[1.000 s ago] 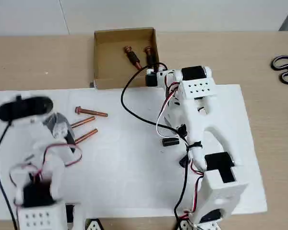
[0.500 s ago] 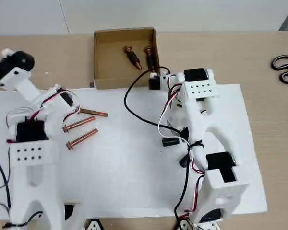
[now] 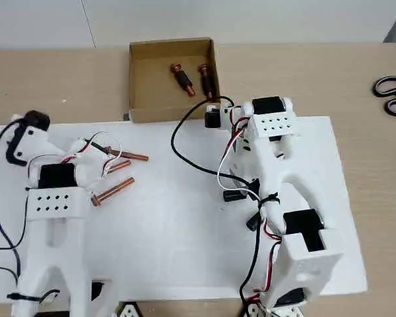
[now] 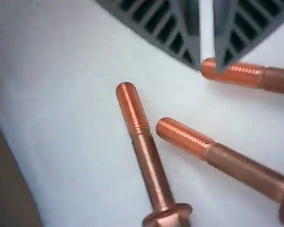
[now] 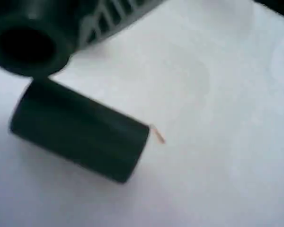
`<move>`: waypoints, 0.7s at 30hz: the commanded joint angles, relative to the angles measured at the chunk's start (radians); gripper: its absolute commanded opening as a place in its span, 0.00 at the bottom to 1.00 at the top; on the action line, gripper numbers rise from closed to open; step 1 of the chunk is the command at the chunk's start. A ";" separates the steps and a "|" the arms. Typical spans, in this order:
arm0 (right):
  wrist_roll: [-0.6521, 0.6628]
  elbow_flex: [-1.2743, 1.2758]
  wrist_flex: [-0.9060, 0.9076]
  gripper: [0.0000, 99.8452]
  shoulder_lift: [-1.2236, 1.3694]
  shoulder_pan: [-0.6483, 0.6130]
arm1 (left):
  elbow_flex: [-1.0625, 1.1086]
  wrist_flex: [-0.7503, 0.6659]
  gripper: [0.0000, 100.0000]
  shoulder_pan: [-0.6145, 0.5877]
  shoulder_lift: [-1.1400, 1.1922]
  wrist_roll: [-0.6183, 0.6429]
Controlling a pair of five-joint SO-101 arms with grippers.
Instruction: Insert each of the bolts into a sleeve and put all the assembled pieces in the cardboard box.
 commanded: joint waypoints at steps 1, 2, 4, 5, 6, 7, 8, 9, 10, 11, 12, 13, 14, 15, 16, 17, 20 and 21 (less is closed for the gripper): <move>-0.002 -0.003 0.024 0.00 -0.061 0.013 | 0.016 -0.035 0.01 0.006 -0.002 0.049; -0.002 -0.003 0.024 0.00 -0.061 0.013 | 0.035 -0.069 0.01 0.005 -0.002 0.054; 0.000 -0.003 0.024 0.00 -0.061 0.013 | 0.076 -0.133 0.01 0.000 -0.002 0.066; 0.000 -0.003 0.024 0.00 -0.061 0.013 | 0.099 -0.161 0.01 0.000 -0.002 0.069; 0.000 -0.003 0.024 0.00 -0.061 0.013 | 0.119 -0.183 0.01 0.000 -0.005 0.080; 0.000 -0.003 0.024 0.00 -0.061 0.013 | 0.134 -0.201 0.01 0.003 -0.006 0.091; 0.000 -0.003 0.024 0.00 -0.061 0.018 | 0.147 -0.213 0.01 0.005 -0.006 0.101; 0.000 -0.003 0.024 0.00 -0.061 0.024 | 0.157 -0.229 0.01 0.006 -0.005 0.107; 0.000 -0.003 0.024 0.00 -0.061 0.030 | 0.165 -0.244 0.01 0.005 -0.002 0.109; 0.000 -0.003 0.024 0.00 -0.061 0.039 | 0.174 -0.261 0.01 0.003 -0.002 0.109; 0.000 -0.003 0.024 0.00 -0.061 0.047 | 0.186 -0.282 0.01 0.002 -0.002 0.109; 0.000 -0.005 0.024 0.00 -0.061 0.056 | 0.199 -0.302 0.01 0.002 -0.002 0.109; 0.000 -0.005 0.024 0.00 -0.061 0.064 | 0.211 -0.321 0.01 0.002 -0.002 0.109; 0.000 -0.005 0.024 0.00 -0.061 0.068 | 0.222 -0.336 0.01 0.002 -0.002 0.109; 0.000 -0.005 0.024 0.00 -0.061 0.073 | 0.231 -0.350 0.01 0.002 -0.002 0.109; 0.000 -0.005 0.024 0.00 -0.061 0.076 | 0.240 -0.362 0.01 0.002 -0.002 0.109; 0.000 -0.006 0.024 0.00 -0.062 0.073 | 0.252 -0.381 0.01 0.000 -0.008 0.118; 0.000 -0.008 0.024 0.00 -0.062 0.071 | 0.252 -0.381 0.01 0.000 -0.008 0.133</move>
